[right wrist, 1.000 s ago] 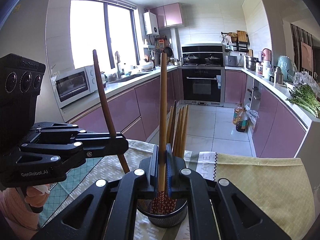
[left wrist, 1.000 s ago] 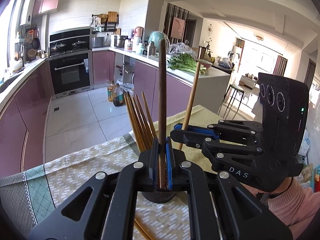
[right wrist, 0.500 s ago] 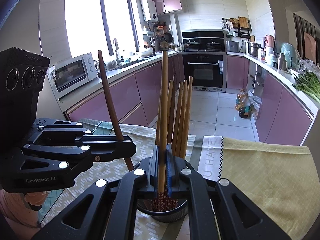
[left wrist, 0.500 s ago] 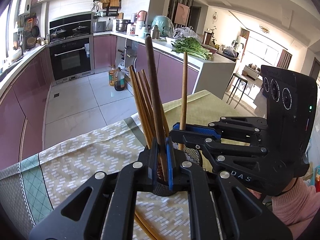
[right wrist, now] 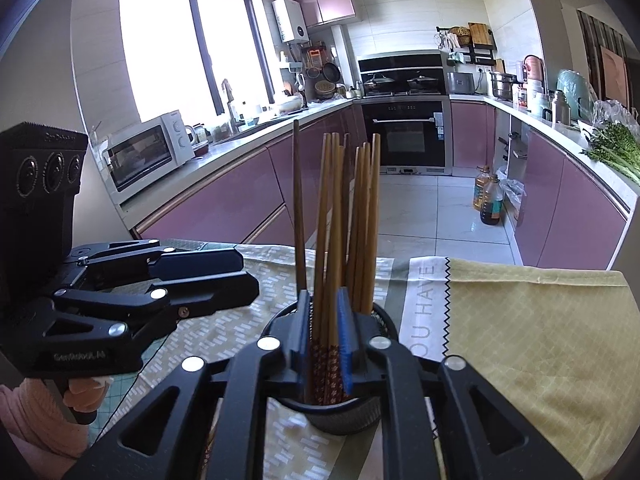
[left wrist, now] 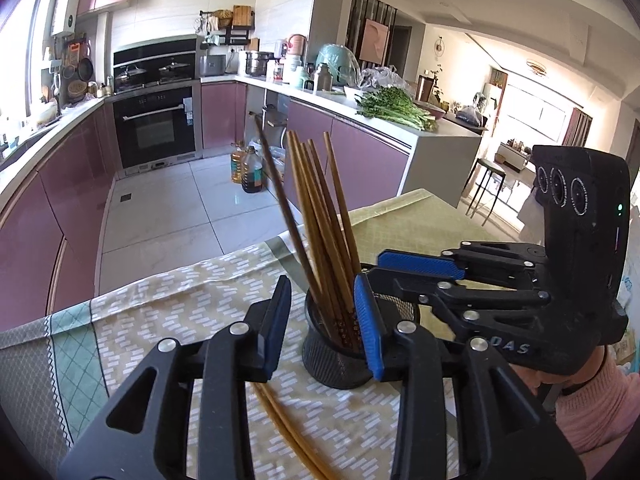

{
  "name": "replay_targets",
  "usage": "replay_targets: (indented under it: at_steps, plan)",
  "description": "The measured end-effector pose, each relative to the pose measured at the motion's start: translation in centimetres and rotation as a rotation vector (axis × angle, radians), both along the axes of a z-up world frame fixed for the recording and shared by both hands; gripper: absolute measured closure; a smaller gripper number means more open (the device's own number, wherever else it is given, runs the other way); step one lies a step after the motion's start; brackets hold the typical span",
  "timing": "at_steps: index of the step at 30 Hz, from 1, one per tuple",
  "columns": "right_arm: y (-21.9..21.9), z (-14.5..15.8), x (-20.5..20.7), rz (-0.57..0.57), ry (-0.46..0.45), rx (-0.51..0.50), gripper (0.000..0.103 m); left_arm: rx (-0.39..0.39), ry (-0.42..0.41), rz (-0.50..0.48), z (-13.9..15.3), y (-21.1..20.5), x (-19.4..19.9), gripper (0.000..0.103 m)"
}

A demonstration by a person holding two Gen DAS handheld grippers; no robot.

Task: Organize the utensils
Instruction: 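Insert the chopsticks into the holder and open the left tool while the right tool releases its own, then move both open tools back over the last loose chopsticks on the cloth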

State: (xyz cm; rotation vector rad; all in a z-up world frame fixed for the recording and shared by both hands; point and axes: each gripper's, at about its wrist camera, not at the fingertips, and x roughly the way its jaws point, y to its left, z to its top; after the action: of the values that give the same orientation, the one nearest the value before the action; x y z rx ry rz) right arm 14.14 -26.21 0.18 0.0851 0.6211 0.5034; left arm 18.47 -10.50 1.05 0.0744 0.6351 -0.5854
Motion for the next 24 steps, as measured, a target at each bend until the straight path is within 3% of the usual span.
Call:
replay_targets:
  at_steps: [2,4,6,7,11,15,20,24]
  plan:
    - [0.2,0.2,-1.3,0.027,-0.02,-0.004,0.079,-0.006,-0.03,0.017,-0.1,1.0,-1.2,0.066]
    - [0.6,0.3,-2.6,0.065,-0.041,-0.022,0.064,-0.008,-0.056,0.032,-0.2,2.2,-2.5,0.062]
    - [1.3,0.0,-4.0,0.119,-0.05,-0.052,0.059,-0.002,-0.076,0.067,-0.6,3.6,-3.7,0.045]
    - [1.8,-0.4,-4.6,0.143,-0.043,-0.061,0.057,0.002,-0.081,0.088,-1.0,4.3,-4.2,0.042]
    - [3.9,-3.4,-5.6,0.203,0.046,-0.094,0.056,0.015,-0.038,0.147,-3.1,6.2,-5.5,0.041]
    - [5.9,-6.4,-5.6,0.227,0.143,-0.104,0.056,0.043,0.006,0.198,-5.3,7.6,-6.5,0.028]
    - [7.5,-7.9,-5.7,0.221,0.176,-0.125,0.056,0.067,0.034,0.248,-7.7,8.8,-7.7,0.02]
    - [8.2,-8.3,-5.7,0.204,0.192,-0.143,0.057,0.048,0.086,0.262,-9.0,9.5,-7.9,0.022]
